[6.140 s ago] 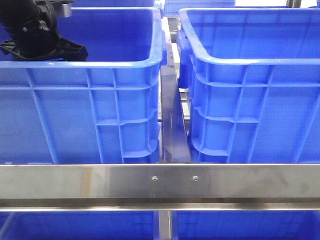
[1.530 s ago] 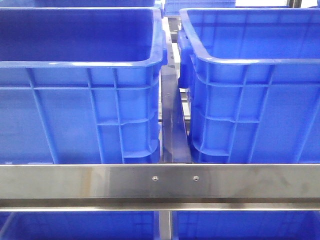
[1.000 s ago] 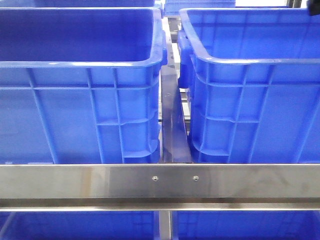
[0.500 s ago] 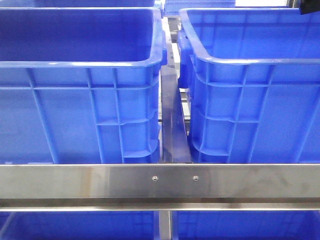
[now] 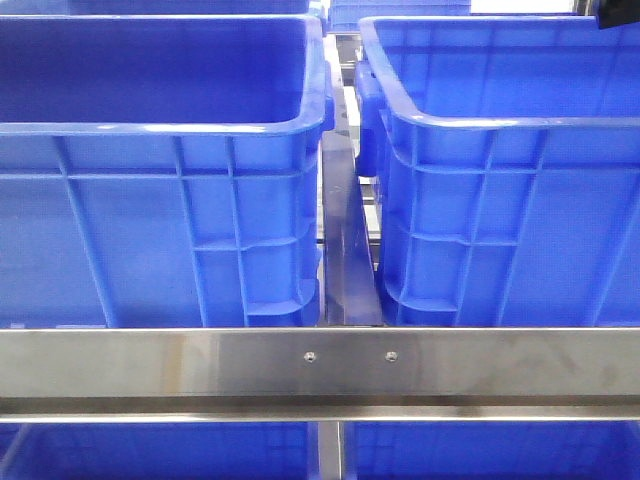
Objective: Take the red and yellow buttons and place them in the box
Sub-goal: 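Hand the red button from the left gripper to the right gripper, then carry the red button with the right gripper into the empty crate and release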
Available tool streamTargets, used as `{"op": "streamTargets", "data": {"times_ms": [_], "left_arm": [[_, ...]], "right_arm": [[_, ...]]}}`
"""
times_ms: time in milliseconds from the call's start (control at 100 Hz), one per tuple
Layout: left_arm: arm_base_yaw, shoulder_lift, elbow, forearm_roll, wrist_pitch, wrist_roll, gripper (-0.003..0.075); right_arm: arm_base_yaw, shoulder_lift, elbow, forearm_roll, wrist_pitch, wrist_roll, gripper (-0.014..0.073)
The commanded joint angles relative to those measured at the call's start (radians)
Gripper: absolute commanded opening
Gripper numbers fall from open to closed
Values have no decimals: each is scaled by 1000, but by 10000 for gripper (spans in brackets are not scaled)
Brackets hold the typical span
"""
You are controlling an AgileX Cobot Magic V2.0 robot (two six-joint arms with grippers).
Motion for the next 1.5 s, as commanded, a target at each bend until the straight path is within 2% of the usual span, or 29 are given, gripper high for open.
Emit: {"op": "streamTargets", "data": {"times_ms": [0,250,660,850,1190,1410,1490], "left_arm": [[-7,-44,-29,-15,-55,-1,531],[64,-64,-30,-15,-55,-30,531],[329,-156,1,-19,-53,-54,531],[464,-267,144,-19,-108,-81,530],[678,-588,434,-19,-244,-113,530],[726,-786,584,-19,-297,-115,523],[726,-840,615,-19,-305,-115,489]], "right_arm": [[1,-18,-36,69,12,-15,98],[1,-19,-36,69,-35,-34,98],[-63,-19,-36,69,-72,-52,98],[-65,-19,-36,69,-72,-55,98],[-65,-19,-36,69,-73,-55,98],[-65,-19,-36,69,-74,-55,98],[-65,-19,-36,69,-76,-55,98]]}}
